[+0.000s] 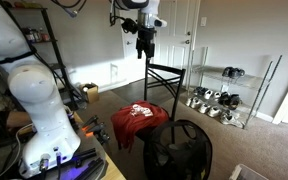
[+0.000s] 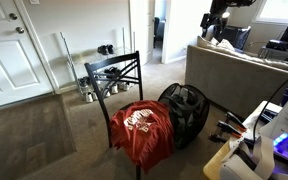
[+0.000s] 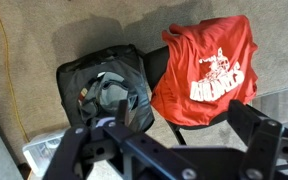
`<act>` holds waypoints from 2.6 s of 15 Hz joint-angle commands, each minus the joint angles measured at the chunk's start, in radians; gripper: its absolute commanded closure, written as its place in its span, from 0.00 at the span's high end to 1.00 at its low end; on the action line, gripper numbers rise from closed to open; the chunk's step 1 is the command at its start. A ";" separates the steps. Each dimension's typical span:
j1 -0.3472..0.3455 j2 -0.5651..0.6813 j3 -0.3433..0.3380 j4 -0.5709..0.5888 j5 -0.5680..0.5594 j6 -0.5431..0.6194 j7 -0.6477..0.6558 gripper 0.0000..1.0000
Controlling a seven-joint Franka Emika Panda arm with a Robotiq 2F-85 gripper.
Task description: Put the red shirt in the laundry bag
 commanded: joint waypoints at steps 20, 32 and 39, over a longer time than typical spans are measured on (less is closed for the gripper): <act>0.062 0.336 0.103 0.038 -0.039 0.520 0.262 1.00; 0.151 0.497 0.194 0.003 0.110 0.797 0.225 1.00; 0.207 0.706 0.237 0.087 0.101 0.950 0.209 1.00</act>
